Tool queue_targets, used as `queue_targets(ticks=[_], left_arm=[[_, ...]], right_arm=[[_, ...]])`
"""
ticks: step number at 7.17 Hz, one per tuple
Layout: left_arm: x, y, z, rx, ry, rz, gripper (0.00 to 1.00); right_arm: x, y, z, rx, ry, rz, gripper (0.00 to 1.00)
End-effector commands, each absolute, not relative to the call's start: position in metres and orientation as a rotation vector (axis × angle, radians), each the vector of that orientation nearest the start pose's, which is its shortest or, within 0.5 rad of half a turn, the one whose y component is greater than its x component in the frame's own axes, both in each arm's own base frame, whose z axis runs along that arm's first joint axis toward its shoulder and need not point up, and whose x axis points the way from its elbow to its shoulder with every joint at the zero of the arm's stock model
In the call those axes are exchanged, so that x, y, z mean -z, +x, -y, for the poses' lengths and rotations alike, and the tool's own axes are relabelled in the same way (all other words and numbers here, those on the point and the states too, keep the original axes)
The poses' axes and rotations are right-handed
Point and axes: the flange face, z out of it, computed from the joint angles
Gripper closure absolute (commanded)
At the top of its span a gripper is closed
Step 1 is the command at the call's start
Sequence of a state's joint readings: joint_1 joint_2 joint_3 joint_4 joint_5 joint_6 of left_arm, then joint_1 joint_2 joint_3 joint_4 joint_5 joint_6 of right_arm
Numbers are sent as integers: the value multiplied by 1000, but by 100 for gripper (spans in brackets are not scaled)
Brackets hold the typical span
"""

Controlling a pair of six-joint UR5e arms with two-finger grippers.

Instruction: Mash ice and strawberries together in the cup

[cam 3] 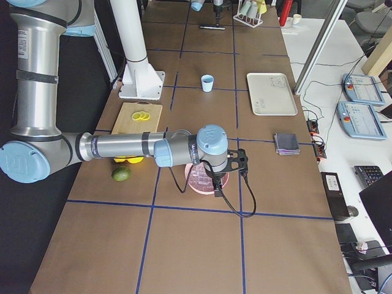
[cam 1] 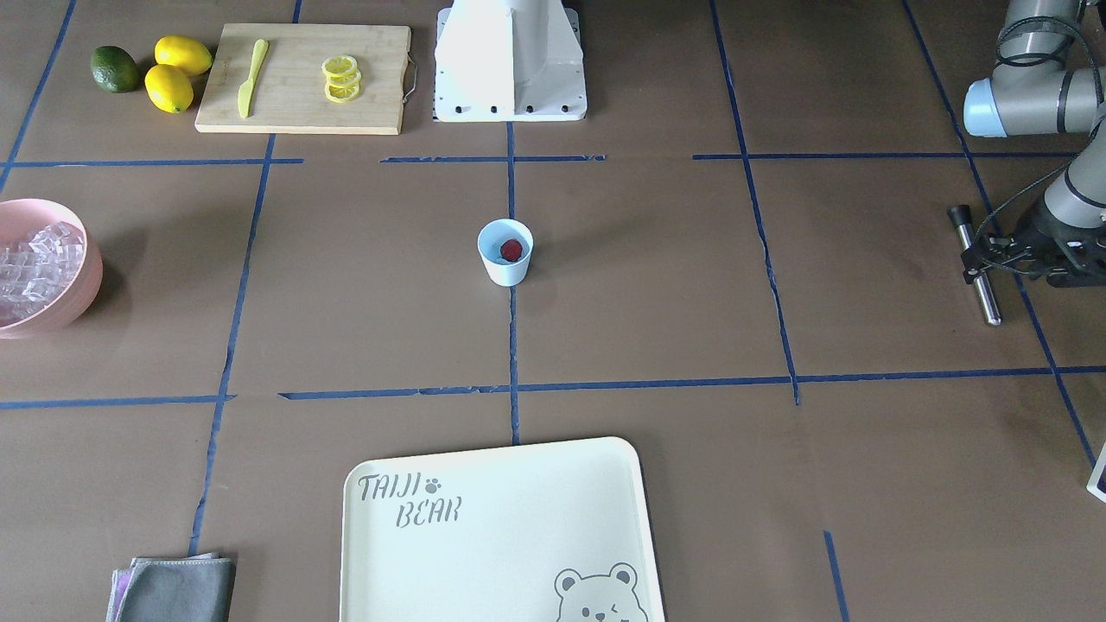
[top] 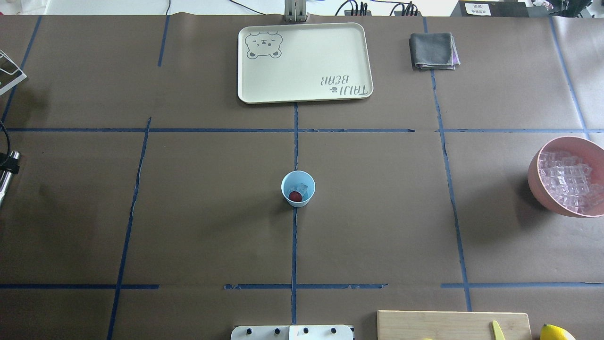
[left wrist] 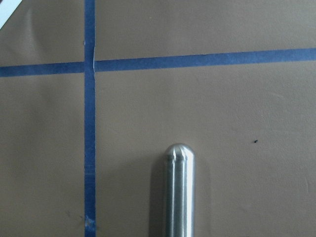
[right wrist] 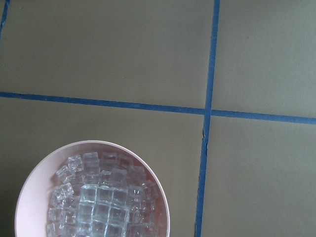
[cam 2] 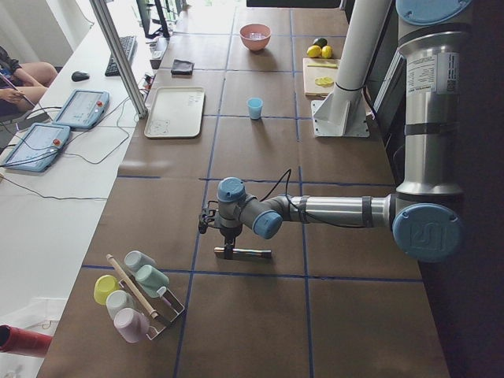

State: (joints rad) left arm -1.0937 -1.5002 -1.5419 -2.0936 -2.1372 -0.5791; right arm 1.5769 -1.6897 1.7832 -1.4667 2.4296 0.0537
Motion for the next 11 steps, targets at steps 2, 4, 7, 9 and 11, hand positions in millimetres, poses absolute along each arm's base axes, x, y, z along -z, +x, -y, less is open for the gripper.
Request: queue_targets(ticks=[2,4,7,9,11], left_arm=[[-637,96,476,-176,46,-713,0],[-614,25,485,-240,53,-682,0],[-663,-80,466,-94,24,-802,0],[-656,-80,469,-68,23,-813,0],[-646,-80,471,-34,25,-810,0]], right_arm=[[-592,60,450,28,163,868,0],[-596,60,450,25,155,868,0],[-601,60,448,22,148,866,0],[-604,60,444,17,137,868,0],[-606,60,444,15,133,866,0]])
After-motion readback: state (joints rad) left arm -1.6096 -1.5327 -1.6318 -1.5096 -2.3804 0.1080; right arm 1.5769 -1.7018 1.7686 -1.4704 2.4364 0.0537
